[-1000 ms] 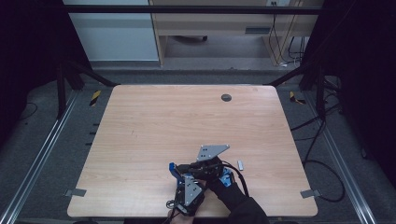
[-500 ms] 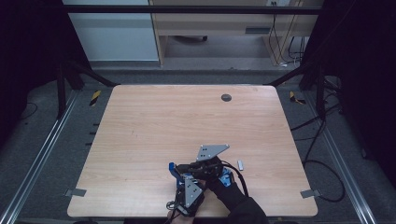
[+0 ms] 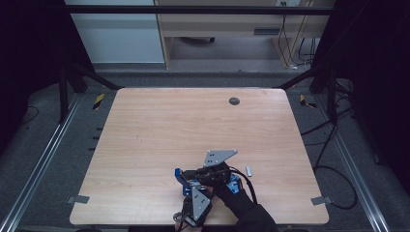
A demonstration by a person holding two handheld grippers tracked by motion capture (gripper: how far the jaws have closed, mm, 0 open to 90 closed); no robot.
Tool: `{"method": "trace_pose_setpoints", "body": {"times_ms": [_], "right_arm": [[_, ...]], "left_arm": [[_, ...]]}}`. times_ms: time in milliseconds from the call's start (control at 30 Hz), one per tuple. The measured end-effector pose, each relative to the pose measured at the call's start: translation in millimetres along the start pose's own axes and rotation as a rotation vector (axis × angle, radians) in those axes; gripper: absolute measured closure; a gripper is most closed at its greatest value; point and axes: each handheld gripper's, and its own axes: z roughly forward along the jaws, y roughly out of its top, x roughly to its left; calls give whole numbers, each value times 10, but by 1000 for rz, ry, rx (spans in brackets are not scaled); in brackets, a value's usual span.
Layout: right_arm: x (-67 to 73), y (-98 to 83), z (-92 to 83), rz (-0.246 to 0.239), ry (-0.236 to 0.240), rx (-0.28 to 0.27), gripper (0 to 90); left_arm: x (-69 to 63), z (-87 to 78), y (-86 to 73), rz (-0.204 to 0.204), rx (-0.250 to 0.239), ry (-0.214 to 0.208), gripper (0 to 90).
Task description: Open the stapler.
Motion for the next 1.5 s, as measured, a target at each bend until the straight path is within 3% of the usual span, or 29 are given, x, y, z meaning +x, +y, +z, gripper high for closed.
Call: {"method": "trace_pose_setpoints", "body": {"times_ms": [467, 767, 1500], "right_arm": [[3, 0, 19, 7, 4, 1, 897], [10, 22, 147, 11, 31, 17, 900], [-40, 26, 378, 36, 69, 115, 900]], "left_arm": [[-16, -4, -16, -4, -8, 12, 898], [-13, -9, -22, -6, -10, 10, 898], [-7, -11, -20, -12, -9, 4, 898]]}}
